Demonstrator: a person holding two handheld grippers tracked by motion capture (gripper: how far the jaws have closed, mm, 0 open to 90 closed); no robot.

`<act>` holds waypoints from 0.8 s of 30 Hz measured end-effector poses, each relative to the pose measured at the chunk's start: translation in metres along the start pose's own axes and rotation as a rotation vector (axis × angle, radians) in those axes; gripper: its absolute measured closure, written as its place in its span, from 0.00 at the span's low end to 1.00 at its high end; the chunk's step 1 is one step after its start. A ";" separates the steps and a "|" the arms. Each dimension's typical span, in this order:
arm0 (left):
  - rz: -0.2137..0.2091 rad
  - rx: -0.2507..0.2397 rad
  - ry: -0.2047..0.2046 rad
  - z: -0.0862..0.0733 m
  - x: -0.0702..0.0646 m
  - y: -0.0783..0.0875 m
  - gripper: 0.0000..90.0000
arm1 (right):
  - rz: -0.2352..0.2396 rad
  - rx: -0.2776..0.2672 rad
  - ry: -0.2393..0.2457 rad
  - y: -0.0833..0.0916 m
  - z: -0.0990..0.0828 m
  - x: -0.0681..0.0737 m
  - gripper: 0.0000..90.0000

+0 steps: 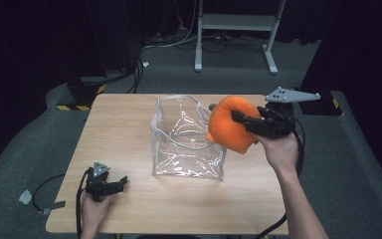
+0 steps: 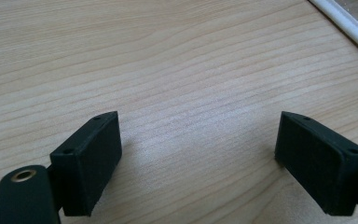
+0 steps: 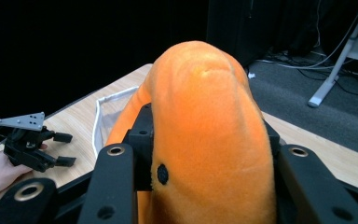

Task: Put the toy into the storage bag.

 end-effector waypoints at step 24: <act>0.000 0.000 0.000 0.000 0.000 0.000 0.16 | 0.081 0.025 0.025 -0.057 0.026 0.030 0.63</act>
Point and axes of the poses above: each handheld gripper's, and its own axes: y roughly backward along the jaws, z roughly out of its top, x roughly to its left, the point moved 4 cm from there along -y, roughly forward along the jaws, and after that the axes turned 5 degrees about -y, right-handed, at the moved point
